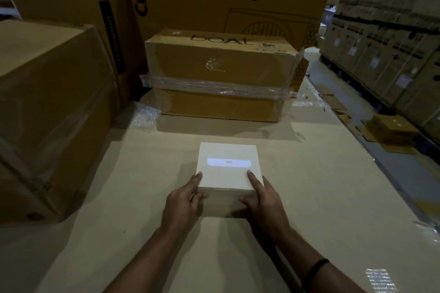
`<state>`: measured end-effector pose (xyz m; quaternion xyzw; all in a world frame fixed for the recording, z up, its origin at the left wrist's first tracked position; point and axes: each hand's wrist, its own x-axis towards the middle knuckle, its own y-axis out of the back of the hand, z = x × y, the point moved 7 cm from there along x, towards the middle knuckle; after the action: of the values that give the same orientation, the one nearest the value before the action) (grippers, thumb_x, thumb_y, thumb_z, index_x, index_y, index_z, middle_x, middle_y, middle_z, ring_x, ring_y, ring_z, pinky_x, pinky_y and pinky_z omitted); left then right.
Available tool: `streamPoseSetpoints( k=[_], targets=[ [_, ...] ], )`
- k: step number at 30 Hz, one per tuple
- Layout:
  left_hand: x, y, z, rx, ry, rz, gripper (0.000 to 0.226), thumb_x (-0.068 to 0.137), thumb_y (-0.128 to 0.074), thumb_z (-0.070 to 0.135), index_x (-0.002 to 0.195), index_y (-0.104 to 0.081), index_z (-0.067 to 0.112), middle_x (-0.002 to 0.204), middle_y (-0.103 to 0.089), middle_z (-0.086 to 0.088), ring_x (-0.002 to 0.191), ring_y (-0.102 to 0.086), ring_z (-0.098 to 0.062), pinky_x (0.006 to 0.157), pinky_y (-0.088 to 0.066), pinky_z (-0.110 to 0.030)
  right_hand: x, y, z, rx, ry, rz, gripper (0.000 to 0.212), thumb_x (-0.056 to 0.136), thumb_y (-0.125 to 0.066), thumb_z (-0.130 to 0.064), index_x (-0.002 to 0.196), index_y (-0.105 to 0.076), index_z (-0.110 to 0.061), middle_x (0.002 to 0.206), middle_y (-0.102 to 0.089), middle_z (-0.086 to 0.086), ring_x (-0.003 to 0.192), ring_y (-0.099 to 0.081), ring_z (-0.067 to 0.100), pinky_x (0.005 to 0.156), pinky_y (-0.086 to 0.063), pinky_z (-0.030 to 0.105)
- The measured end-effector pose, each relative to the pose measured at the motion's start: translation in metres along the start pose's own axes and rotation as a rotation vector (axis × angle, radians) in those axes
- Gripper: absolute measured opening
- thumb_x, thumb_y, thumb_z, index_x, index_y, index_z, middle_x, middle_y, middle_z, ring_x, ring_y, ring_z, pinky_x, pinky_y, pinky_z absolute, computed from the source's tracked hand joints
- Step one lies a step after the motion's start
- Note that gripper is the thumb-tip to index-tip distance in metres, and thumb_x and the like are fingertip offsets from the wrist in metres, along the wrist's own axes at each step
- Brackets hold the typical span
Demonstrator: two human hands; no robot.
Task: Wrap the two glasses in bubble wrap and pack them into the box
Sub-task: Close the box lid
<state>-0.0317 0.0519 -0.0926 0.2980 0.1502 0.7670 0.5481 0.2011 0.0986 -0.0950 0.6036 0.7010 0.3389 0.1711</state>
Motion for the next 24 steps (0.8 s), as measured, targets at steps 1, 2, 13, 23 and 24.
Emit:
streamPoseSetpoints(
  k=[1, 2, 13, 23, 24],
  targets=[
    [0.007, 0.000, 0.000, 0.012, 0.007, 0.014, 0.060, 0.082, -0.067, -0.004, 0.134, -0.058, 0.025, 0.117, -0.071, -0.005, 0.092, -0.069, -0.003, 0.086, -0.046, -0.011, 0.007, 0.000, 0.000, 0.029, 0.002, 0.024, 0.069, 0.085, -0.073, -0.023, 0.146, -0.041, -0.028, 0.148, -0.043, 0.007, 0.130, -0.046, 0.024, 0.104, -0.033, 0.018],
    [0.015, 0.000, 0.001, 0.026, 0.005, 0.031, 0.059, 0.082, -0.066, -0.006, 0.134, -0.059, 0.021, 0.115, -0.072, -0.006, 0.092, -0.070, -0.006, 0.086, -0.044, -0.009, 0.015, 0.001, -0.002, 0.032, 0.005, 0.047, 0.066, 0.085, -0.073, -0.021, 0.145, -0.044, -0.025, 0.146, -0.045, 0.009, 0.129, -0.048, 0.025, 0.104, -0.034, 0.019],
    [0.084, -0.018, -0.004, 0.064, 0.138, -0.015, 0.055, 0.089, -0.053, -0.003, 0.139, -0.054, 0.020, 0.104, -0.074, -0.003, 0.084, -0.064, -0.007, 0.072, -0.036, -0.011, 0.084, -0.005, 0.000, -0.119, -0.070, 0.011, 0.062, 0.092, -0.063, -0.033, 0.148, -0.038, -0.029, 0.150, -0.039, 0.005, 0.129, -0.045, 0.024, 0.106, -0.038, 0.031],
    [0.075, -0.029, 0.006, 0.444, -0.213, -0.040, 0.056, 0.095, -0.029, 0.038, 0.142, -0.049, 0.015, 0.152, -0.041, -0.007, 0.137, -0.042, -0.027, 0.106, -0.040, -0.039, 0.066, -0.002, -0.020, -0.599, 0.150, 0.022, 0.068, 0.097, -0.011, -0.060, 0.155, -0.018, -0.025, 0.163, -0.010, 0.001, 0.148, -0.018, 0.025, 0.118, -0.017, 0.037],
    [0.069, -0.033, 0.004, 0.462, -0.238, -0.055, 0.058, 0.095, -0.027, 0.038, 0.143, -0.048, 0.013, 0.152, -0.041, -0.006, 0.138, -0.042, -0.028, 0.108, -0.038, -0.040, 0.060, -0.007, -0.017, -0.597, 0.160, -0.011, 0.073, 0.094, -0.002, -0.062, 0.155, -0.013, -0.024, 0.163, -0.007, -0.002, 0.150, -0.008, 0.021, 0.119, -0.009, 0.035]
  ],
)
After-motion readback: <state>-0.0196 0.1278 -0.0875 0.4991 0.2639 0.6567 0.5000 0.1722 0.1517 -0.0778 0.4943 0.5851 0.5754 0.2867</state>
